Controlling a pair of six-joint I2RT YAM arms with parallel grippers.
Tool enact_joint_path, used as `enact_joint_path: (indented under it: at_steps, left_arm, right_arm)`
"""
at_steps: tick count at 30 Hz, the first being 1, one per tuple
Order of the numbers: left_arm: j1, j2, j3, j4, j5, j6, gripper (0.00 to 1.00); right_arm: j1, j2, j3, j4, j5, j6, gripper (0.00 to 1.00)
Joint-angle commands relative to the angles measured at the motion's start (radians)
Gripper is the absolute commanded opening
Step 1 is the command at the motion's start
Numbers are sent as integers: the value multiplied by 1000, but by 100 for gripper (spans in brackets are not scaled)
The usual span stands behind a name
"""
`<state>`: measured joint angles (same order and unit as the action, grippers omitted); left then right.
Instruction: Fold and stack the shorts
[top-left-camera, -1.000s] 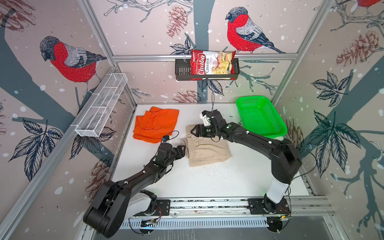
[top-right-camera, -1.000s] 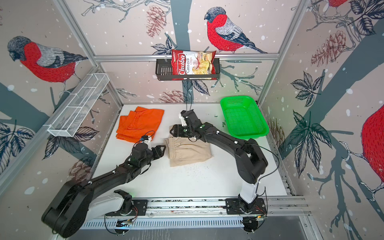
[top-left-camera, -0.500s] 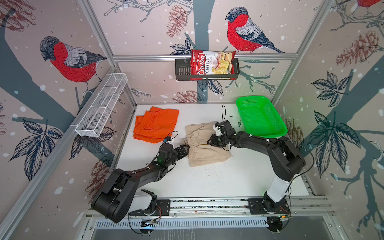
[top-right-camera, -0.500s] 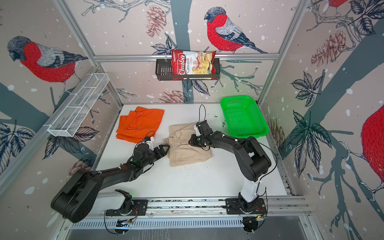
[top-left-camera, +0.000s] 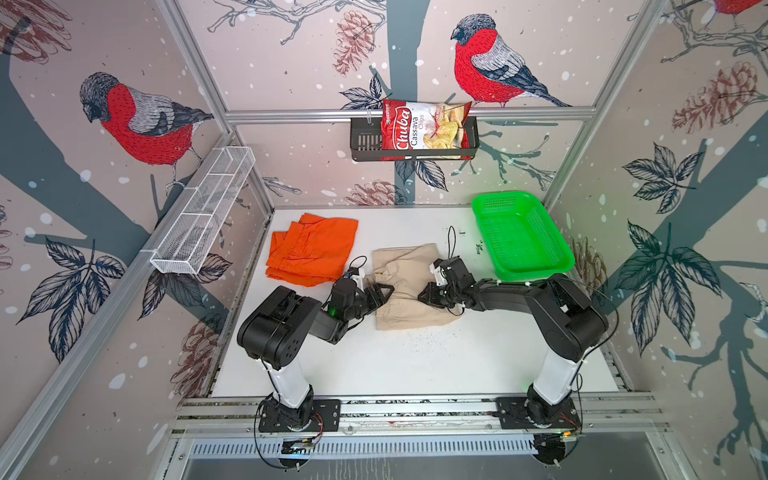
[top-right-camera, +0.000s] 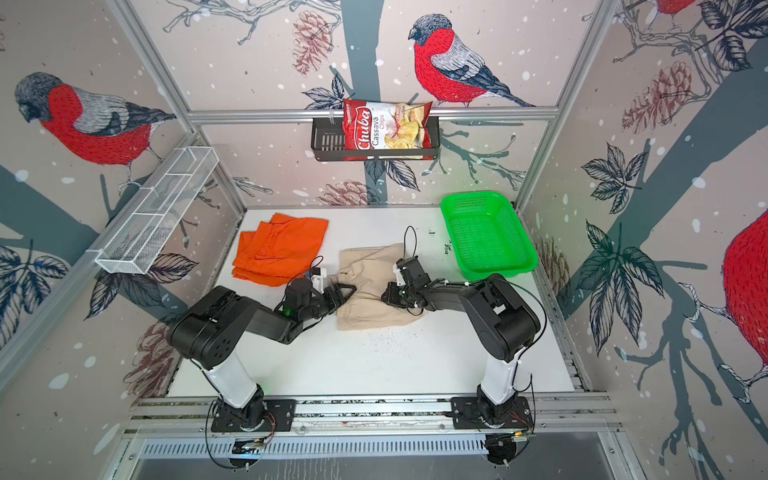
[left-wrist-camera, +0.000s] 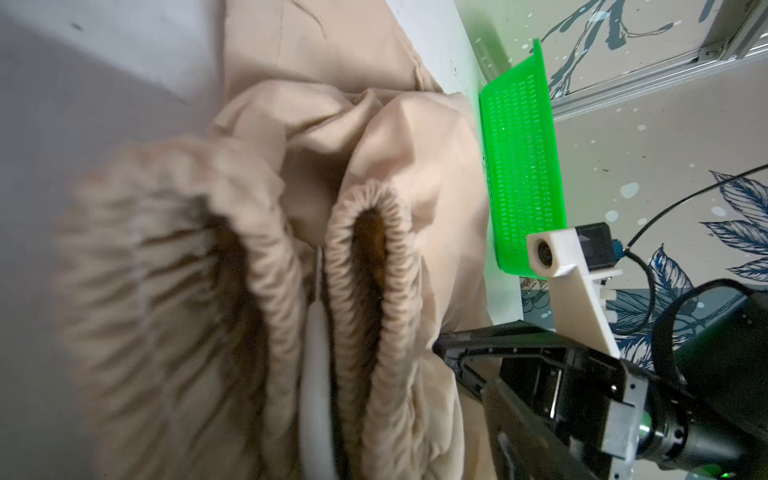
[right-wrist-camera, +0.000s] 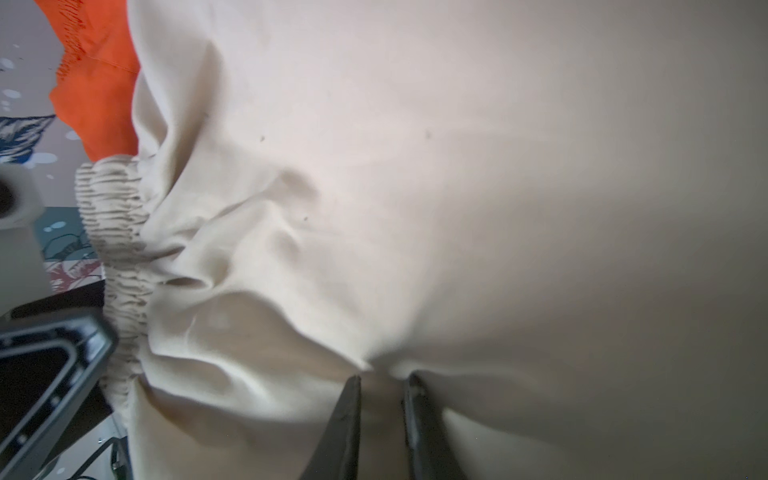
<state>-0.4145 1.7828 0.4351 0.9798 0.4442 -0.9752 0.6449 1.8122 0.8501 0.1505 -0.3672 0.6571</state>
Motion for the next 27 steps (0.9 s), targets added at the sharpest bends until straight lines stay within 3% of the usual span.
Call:
enact_joint_path:
  at_steps: [1, 4, 9, 12, 19, 23, 27]
  left_arm:
    - [0, 59, 12, 1, 48, -56, 72]
    - [-3, 85, 26, 55, 63, -80, 62]
    - [-1, 50, 64, 24, 80, -43, 22]
    - [5, 6, 142, -176, 82, 90, 0]
    - [23, -74, 452, -923, -129, 562, 0]
    - [55, -49, 650, -1228, -277, 773, 0]
    - [97, -10, 843, -1426, -426, 902, 0]
  right_arm:
    - [16, 20, -28, -55, -22, 43, 21]
    - [28, 40, -24, -35, -32, 55, 21]
    - [36, 44, 5, -24, -33, 62, 21]
    - [29, 13, 25, -44, -20, 53, 26]
    - [-58, -160, -13, -107, 29, 6, 54]
    - [-118, -217, -52, -134, 22, -31, 54]
    - [-153, -247, -91, -122, 16, -43, 54]
